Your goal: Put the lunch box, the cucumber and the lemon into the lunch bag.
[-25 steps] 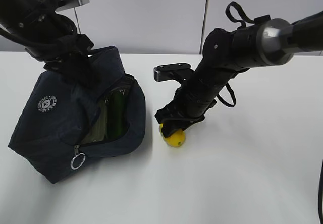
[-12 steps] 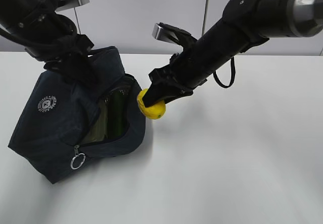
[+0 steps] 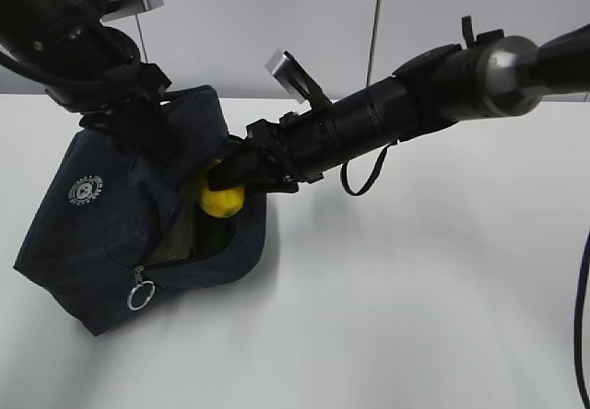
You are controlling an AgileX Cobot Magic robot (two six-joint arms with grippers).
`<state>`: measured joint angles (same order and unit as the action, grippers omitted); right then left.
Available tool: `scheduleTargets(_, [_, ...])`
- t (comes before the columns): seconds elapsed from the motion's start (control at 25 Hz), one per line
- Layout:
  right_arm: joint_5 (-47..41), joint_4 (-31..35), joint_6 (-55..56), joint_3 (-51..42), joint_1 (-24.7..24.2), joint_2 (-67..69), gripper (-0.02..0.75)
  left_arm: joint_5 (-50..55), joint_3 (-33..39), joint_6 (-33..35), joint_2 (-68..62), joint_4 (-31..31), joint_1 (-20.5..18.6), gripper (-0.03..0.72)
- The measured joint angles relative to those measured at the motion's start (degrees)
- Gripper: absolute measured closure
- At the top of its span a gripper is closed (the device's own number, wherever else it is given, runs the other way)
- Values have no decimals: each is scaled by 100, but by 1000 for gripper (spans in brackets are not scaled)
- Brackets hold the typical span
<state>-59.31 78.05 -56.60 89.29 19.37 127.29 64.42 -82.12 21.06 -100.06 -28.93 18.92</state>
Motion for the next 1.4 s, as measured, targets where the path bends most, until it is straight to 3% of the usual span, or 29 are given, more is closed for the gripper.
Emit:
scheduleTargets(0.16, [-130, 574, -307, 0, 0, 177, 426, 25, 0, 0, 0, 0, 0, 672])
scheduleTargets(0.44, [-485, 755, -527, 0, 0, 239, 234, 24, 0, 0, 0, 0, 0, 672])
scheduleTargets(0.72, [-551, 765, -540, 0, -89, 239, 218, 37, 0, 0, 0, 0, 0, 672])
scheduleTargets(0.92, [-579, 724, -373, 0, -487, 239, 218, 54, 0, 0, 0, 0, 0, 672])
scheduleTargets(1.16, [-545, -39, -112, 9, -753, 245, 218, 64, 0, 0, 0, 0, 0, 672])
scheduleTargets(1.4, [-399, -138, -6, 9, -742, 383, 218, 64, 0, 0, 0, 0, 0, 672])
